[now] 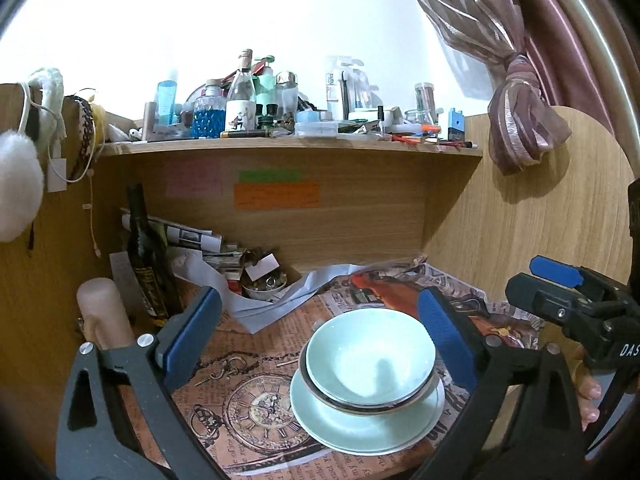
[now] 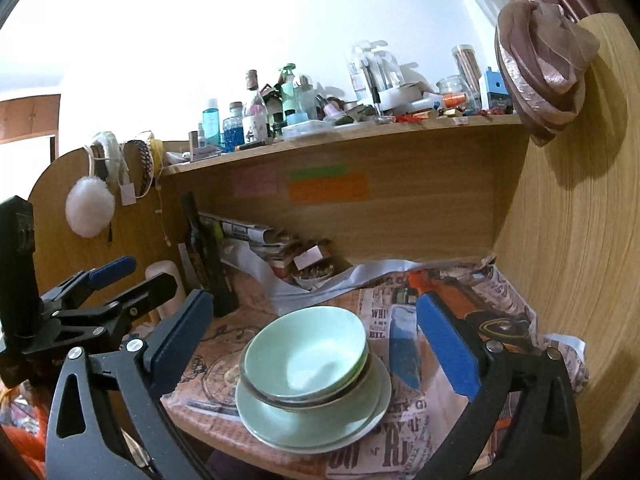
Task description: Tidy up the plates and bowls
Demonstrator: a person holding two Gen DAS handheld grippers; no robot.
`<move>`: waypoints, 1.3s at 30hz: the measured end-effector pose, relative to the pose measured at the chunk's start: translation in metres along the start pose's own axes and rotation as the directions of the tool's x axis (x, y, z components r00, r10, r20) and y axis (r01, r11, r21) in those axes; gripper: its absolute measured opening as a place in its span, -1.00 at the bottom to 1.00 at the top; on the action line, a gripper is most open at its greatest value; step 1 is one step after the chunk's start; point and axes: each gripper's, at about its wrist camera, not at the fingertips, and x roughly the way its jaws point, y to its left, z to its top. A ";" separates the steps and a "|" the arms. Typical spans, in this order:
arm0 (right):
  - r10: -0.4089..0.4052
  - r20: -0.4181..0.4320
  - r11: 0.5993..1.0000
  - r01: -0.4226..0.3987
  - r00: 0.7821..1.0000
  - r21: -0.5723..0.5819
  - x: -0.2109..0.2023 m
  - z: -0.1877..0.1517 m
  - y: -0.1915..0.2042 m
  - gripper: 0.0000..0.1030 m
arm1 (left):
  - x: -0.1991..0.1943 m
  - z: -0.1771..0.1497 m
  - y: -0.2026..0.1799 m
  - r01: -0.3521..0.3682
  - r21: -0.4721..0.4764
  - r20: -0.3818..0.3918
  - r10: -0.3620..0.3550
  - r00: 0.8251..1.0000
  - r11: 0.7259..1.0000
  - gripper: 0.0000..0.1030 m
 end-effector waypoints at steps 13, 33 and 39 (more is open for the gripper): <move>0.018 0.013 1.000 -0.018 1.000 0.003 -0.001 -0.001 -0.002 1.00 | 0.001 -0.001 -0.003 0.003 0.002 0.005 -0.003 1.000 1.000 0.95; 0.027 0.001 1.000 -0.027 1.000 0.011 0.005 0.000 -0.008 1.00 | 0.008 -0.002 0.000 -0.001 -0.011 -0.009 0.001 1.000 1.000 0.95; 0.026 -0.001 1.000 -0.026 1.000 0.011 0.006 -0.001 -0.007 1.00 | 0.008 -0.002 -0.001 -0.001 -0.011 -0.009 0.001 1.000 1.000 0.96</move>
